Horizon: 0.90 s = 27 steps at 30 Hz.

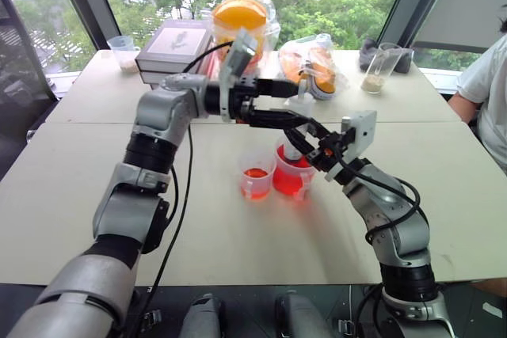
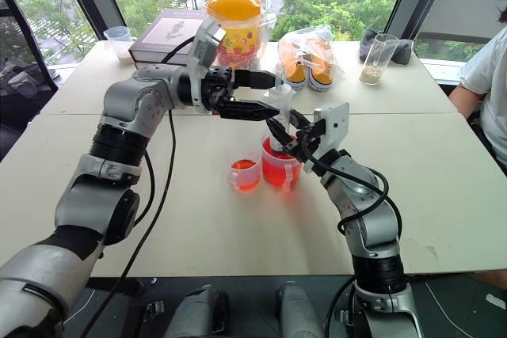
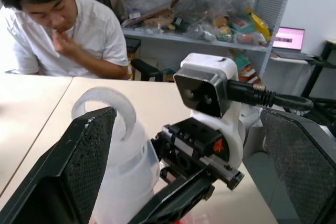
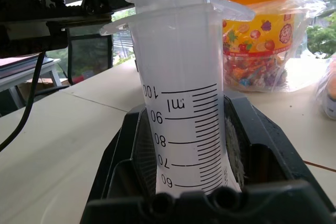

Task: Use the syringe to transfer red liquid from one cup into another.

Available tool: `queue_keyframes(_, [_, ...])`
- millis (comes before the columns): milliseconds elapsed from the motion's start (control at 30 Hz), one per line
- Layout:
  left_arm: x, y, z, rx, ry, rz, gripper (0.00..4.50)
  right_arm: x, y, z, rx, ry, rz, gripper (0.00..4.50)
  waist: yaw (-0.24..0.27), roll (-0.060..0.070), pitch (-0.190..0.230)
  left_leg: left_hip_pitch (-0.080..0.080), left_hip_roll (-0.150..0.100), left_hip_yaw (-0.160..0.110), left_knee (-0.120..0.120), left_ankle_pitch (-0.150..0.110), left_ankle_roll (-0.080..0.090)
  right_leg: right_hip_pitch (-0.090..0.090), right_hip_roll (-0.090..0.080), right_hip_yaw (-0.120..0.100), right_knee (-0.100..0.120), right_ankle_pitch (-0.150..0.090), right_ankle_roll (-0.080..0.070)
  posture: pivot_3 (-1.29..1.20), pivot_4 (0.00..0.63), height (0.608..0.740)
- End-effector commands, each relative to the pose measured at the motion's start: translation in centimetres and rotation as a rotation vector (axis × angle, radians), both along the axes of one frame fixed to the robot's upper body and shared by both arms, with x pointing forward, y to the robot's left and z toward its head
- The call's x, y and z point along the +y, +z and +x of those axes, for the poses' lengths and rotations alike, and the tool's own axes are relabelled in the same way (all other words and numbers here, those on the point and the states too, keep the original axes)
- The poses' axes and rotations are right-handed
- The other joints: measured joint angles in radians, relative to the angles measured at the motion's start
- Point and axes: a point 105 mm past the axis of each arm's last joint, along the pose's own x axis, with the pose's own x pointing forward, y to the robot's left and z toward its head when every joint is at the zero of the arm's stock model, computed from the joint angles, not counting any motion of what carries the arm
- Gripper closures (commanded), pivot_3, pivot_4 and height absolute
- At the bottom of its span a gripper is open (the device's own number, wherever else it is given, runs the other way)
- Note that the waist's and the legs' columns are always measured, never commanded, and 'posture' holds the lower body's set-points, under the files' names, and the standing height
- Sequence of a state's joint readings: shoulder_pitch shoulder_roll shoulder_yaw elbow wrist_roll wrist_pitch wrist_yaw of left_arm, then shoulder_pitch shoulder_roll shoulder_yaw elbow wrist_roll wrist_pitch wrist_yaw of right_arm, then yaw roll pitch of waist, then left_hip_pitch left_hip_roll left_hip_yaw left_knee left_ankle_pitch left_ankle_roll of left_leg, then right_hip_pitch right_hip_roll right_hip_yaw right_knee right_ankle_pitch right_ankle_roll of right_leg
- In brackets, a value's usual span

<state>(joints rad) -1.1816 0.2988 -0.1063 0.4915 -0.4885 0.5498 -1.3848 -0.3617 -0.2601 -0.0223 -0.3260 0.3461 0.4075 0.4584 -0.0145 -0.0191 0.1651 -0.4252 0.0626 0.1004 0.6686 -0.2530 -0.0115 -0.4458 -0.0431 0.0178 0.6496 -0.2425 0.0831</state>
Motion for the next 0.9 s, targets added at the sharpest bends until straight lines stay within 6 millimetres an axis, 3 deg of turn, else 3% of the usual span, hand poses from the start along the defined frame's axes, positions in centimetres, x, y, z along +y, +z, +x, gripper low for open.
queue_keyframes(33, [-1.1,1.2,-0.4,-0.035,-0.029,-0.021,0.80,0.2,1.6,-0.6,-0.073,0.012,-0.001,3.10,-0.001,0.000,0.000,0.000,0.000,0.000,0.000,0.000,0.000,0.000,0.000,0.000,0.000,0.000,0.000,0.00,0.150,0.740])
queue_keyframes(267, [-1.5,1.6,-0.5,-0.035,-0.041,-0.039,4.37,0.1,1.1,-0.6,-0.050,0.008,0.002,3.10,-0.002,0.000,0.000,0.000,0.000,-0.001,0.000,0.000,0.000,0.000,0.000,0.000,0.000,0.000,0.000,0.00,0.150,0.740])
queue_keyframes(533, [-1.2,4.4,-0.2,-0.082,-0.007,-0.103,4.45,0.1,-0.9,-0.5,0.071,0.017,0.004,3.10,0.001,0.000,0.000,0.000,0.000,-0.001,0.000,0.000,0.000,0.000,0.000,0.000,0.000,0.000,0.000,0.00,0.150,0.740])
queue_keyframes(900, [-0.7,6.3,0.4,-0.119,0.025,-0.145,4.45,-0.1,-2.8,-0.7,0.151,0.024,-0.045,3.10,-0.001,0.000,0.000,0.000,0.000,-0.001,0.000,0.000,0.000,0.000,0.000,0.000,0.000,0.000,0.000,0.00,0.150,0.740])
